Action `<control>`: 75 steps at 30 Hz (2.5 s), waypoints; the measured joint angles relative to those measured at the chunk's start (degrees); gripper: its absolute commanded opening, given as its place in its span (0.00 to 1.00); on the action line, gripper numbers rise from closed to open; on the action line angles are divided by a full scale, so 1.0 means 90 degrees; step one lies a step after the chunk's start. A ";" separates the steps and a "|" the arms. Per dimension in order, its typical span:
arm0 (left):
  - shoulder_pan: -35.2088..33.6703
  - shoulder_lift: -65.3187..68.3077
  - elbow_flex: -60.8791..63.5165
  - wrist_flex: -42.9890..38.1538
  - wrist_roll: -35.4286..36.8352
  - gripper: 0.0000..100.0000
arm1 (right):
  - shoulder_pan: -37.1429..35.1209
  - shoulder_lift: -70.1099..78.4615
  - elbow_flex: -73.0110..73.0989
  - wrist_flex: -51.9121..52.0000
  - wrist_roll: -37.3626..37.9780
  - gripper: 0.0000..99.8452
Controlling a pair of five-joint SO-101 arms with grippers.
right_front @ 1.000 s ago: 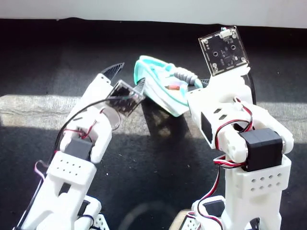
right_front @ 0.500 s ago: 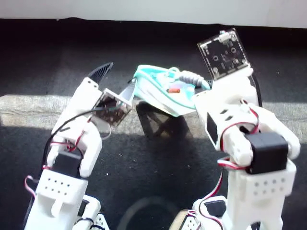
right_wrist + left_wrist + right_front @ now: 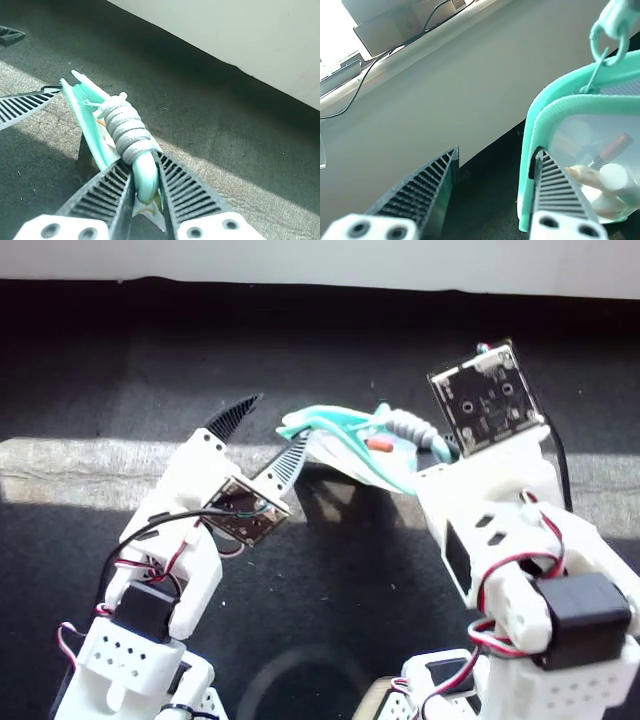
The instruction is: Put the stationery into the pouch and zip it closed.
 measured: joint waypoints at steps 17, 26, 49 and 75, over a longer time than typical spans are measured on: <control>0.0938 0.0000 -0.0166 0.0000 -0.0293 0.25 | 0.0039 -0.0176 0.0000 0.0059 0.0000 0.01; 0.1241 0.0010 -0.0430 0.0000 -0.0703 0.25 | 0.0039 -0.0195 0.0000 -0.0010 0.0000 0.01; 0.2002 -0.0068 -0.1397 0.2716 -0.0508 0.25 | 0.0039 -0.0205 0.1221 -0.1514 0.0000 0.01; 0.1563 -0.0059 -0.0781 0.2393 0.1299 0.24 | 0.0039 -0.0205 0.1348 -0.1924 0.0010 0.01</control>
